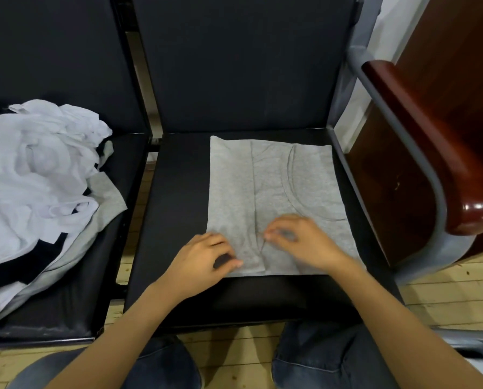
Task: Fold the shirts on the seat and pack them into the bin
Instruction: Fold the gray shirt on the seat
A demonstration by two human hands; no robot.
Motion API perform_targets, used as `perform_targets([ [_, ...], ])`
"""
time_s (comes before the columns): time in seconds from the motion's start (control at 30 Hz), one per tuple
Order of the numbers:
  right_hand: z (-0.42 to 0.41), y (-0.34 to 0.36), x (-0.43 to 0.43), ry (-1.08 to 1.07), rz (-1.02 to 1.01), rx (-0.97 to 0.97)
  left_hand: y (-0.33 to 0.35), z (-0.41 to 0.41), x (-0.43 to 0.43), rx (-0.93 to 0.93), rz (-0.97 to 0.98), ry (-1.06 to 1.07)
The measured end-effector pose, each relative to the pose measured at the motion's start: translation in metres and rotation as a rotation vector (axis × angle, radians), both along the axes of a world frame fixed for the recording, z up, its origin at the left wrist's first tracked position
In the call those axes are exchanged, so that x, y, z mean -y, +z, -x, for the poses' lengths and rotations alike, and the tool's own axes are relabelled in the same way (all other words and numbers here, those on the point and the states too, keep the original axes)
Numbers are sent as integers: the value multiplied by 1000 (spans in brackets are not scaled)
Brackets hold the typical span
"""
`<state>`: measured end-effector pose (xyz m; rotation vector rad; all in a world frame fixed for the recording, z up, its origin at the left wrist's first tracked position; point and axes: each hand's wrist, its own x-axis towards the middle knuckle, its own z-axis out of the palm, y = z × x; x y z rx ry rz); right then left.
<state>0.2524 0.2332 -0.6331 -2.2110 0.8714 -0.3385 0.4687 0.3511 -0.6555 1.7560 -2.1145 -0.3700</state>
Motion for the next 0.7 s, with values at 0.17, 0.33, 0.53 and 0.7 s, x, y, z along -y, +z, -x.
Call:
perform_targets([
  [0.17, 26, 1, 91, -560, -44, -74, 12, 62, 31, -16, 43, 10],
  [0.33, 23, -1, 165, -735, -163, -126, -8, 170, 78, -3, 121, -117],
  [0.53, 15, -8, 194, -652, -219, -154, -19, 209, 88, -30, 145, -85],
  [0.7, 8, -1, 196, -747, -364, -37, -9, 198, 76, -257, 215, 108],
])
